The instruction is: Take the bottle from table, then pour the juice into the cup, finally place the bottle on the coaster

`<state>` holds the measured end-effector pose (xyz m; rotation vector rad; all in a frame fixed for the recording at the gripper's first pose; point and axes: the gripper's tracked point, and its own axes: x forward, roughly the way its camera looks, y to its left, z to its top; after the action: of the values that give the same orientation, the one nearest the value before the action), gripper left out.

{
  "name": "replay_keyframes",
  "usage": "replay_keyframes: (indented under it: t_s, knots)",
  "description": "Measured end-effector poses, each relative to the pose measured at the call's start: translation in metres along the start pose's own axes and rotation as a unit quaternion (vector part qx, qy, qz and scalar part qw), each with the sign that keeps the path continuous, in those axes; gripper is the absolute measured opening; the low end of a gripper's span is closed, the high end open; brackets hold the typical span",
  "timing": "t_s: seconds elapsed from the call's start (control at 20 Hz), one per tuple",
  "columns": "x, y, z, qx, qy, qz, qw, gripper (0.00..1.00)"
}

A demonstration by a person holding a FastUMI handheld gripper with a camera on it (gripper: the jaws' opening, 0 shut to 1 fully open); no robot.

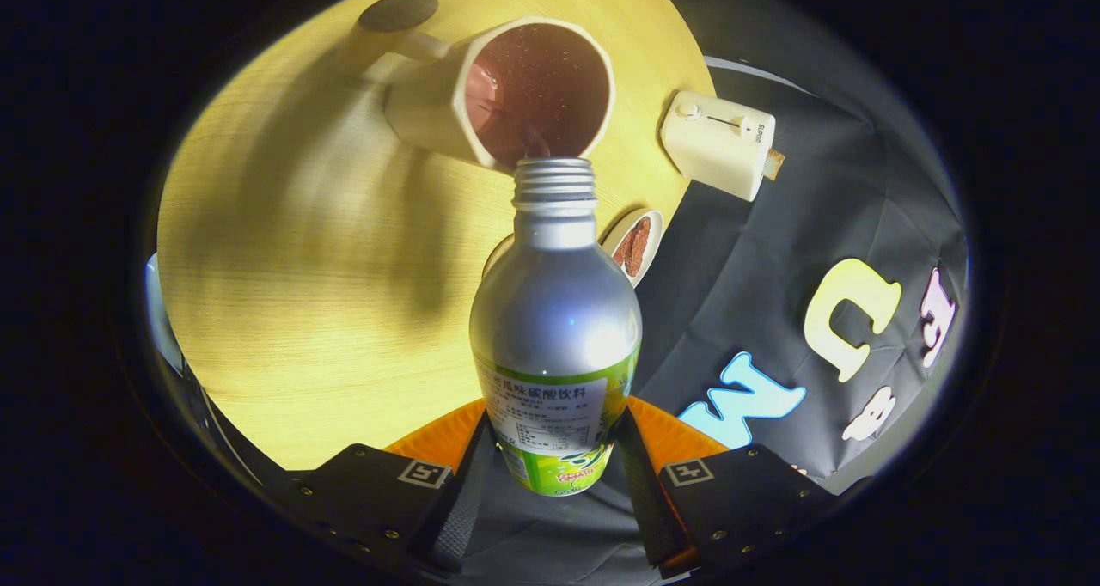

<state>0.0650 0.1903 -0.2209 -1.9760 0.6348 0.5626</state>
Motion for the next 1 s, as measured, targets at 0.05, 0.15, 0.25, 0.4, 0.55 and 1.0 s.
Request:
replay_keyframes:
  t_s: [0.05,0.15,0.25,0.4,0.55,1.0]
  knots:
    - [0.0,-0.001,0.0,-0.002,0.0,-0.001,1.0,0.75]
    - [-0.003,-0.003,0.0,-0.008,0.002,-0.001,1.0,0.75]
    - [-0.004,-0.003,0.0,-0.012,0.004,-0.001,1.0,0.76]
    - [-0.005,-0.004,0.001,-0.017,0.006,-0.001,1.0,0.75]
    - [-0.008,-0.006,0.001,-0.022,0.006,-0.002,1.0,0.75]
    - [-0.01,-0.016,0.002,-0.032,0.01,-0.006,0.999,0.75]
